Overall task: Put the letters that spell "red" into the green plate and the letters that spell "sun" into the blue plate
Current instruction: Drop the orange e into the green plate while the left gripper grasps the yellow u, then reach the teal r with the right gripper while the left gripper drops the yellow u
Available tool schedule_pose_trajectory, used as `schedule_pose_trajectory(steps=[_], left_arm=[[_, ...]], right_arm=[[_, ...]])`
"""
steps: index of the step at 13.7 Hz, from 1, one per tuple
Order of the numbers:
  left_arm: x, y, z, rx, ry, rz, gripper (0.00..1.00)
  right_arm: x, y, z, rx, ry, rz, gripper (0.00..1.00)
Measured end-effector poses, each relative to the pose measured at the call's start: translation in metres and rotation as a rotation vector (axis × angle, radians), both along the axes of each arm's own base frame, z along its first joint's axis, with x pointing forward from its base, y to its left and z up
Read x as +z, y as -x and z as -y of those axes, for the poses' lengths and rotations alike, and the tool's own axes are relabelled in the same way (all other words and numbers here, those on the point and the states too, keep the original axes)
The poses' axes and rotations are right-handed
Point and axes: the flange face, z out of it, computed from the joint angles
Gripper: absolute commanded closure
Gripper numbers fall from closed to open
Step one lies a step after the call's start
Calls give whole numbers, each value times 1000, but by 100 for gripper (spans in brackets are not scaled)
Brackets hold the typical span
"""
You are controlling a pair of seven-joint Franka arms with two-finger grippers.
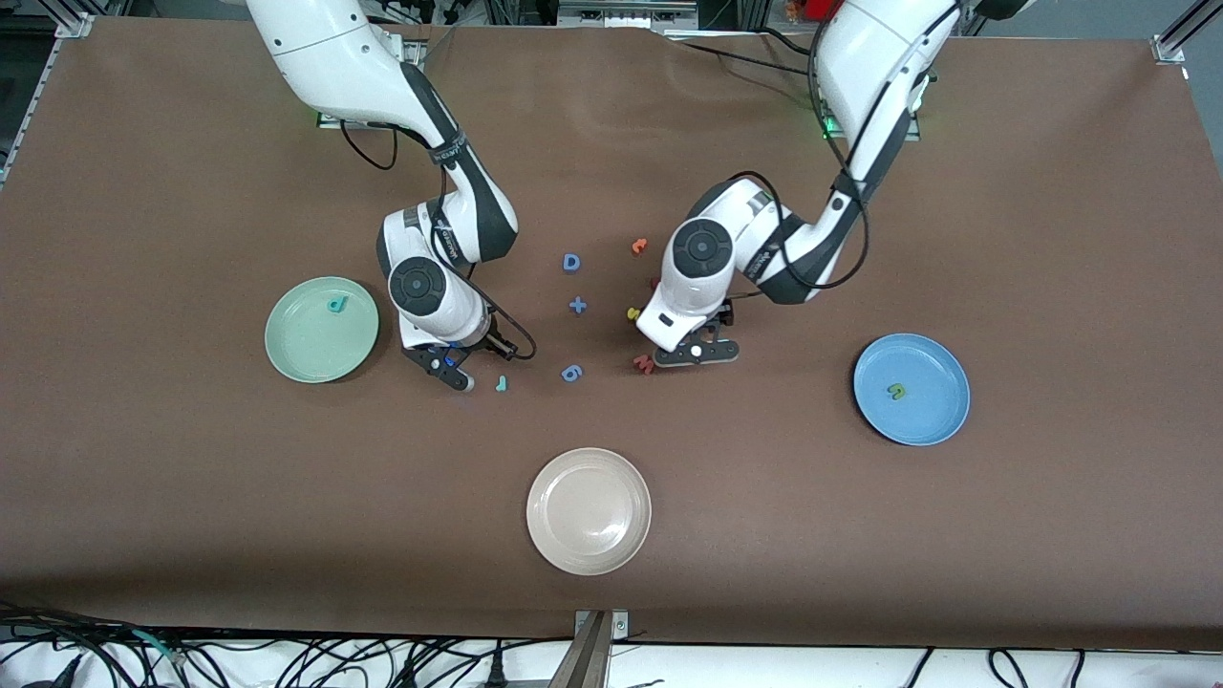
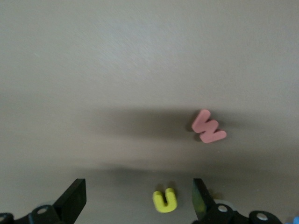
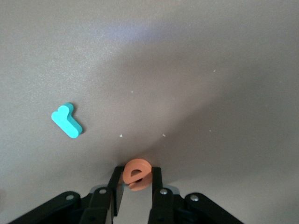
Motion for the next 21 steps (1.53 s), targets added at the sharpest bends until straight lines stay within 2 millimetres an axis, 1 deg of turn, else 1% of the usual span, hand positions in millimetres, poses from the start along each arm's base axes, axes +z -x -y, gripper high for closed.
schedule_pose_trajectory(steps=[2,3,4,5,7,8,10,11,12,14,15,16,17,18,21], left_arm=[[-18,4,3,16,-2,-8,0],[-25,5,3,20,-2,-10,1],[-29,5,2,22,-2,-12,1],[-33,5,1,23,-4,-16,1],[-36,6,0,23,-8,-21,3],[-37,7,0,22,-9,-23,6],[-39,9,0,19,-12,-29,11],[-40,13,2,14,-12,-35,12],[-41,17,4,8,-11,-41,13],[-41,23,8,-1,-8,-46,14],[-40,25,9,-4,-7,-48,17],[-40,27,11,-8,-5,-51,21],[-40,30,13,-12,-3,-54,26],[-40,32,16,-16,0,-55,32],[-37,35,20,-22,6,-56,50]], right_arm=[[10,-6,5,-5,4,-2,85],[19,-10,13,-1,11,-14,85],[30,-15,24,15,18,-29,85],[45,-20,39,40,24,-50,85],[76,-27,79,91,34,-104,85],[90,-31,104,118,36,-134,85],[108,-36,161,165,34,-187,85],[111,-38,191,184,33,-206,85],[109,-36,221,203,32,-222,85],[98,-27,277,242,23,-255,87],[91,-20,298,251,19,-270,87],[84,-12,314,256,16,-279,87],[75,-6,324,260,15,-282,87],[65,0,330,262,20,-275,87],[32,17,342,263,58,-248,85]])
